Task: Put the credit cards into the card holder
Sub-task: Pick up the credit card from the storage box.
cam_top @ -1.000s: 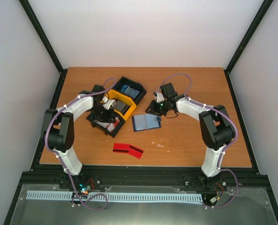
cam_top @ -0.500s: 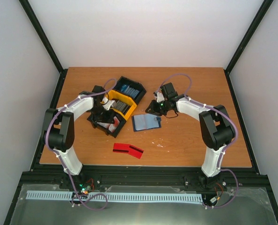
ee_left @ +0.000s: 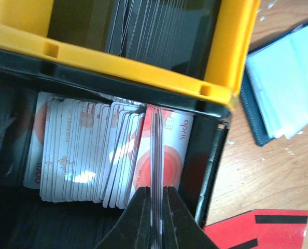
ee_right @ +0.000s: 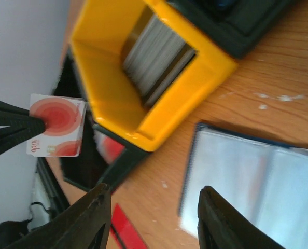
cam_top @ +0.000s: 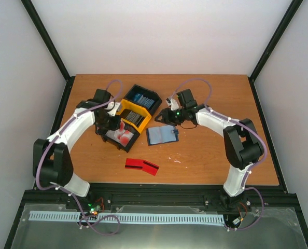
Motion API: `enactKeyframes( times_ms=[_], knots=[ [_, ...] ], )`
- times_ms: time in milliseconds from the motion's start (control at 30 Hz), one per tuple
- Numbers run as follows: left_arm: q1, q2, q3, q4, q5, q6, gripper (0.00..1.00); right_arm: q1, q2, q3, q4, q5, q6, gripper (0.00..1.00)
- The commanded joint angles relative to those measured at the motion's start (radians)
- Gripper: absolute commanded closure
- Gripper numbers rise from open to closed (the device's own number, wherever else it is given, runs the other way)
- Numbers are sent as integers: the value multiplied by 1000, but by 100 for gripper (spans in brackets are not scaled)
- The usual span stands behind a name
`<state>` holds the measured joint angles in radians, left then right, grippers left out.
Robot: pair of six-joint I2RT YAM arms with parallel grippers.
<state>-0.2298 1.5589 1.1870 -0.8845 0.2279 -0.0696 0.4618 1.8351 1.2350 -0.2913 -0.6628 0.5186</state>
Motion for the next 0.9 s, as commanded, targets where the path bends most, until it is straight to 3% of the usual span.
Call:
enactKeyframes(
  times_ms=[0,367,633,733,867],
  knots=[
    [16,-110,-6,57,47,-39,99,54,-63,18,92,-76,30,51],
    [167,-282,-61,248,484,-144,99,219,30,190,322,-213,217,33],
    [340,-385,-174,348,757,-223,99,282,166,333,346,-176,278,31],
    [385,-402,-222,374,797,-234,99,310,227,460,237,-175,227,31],
    [418,-404,-264,380,822,-234,99,329,275,484,252,-197,275,36]
  ],
)
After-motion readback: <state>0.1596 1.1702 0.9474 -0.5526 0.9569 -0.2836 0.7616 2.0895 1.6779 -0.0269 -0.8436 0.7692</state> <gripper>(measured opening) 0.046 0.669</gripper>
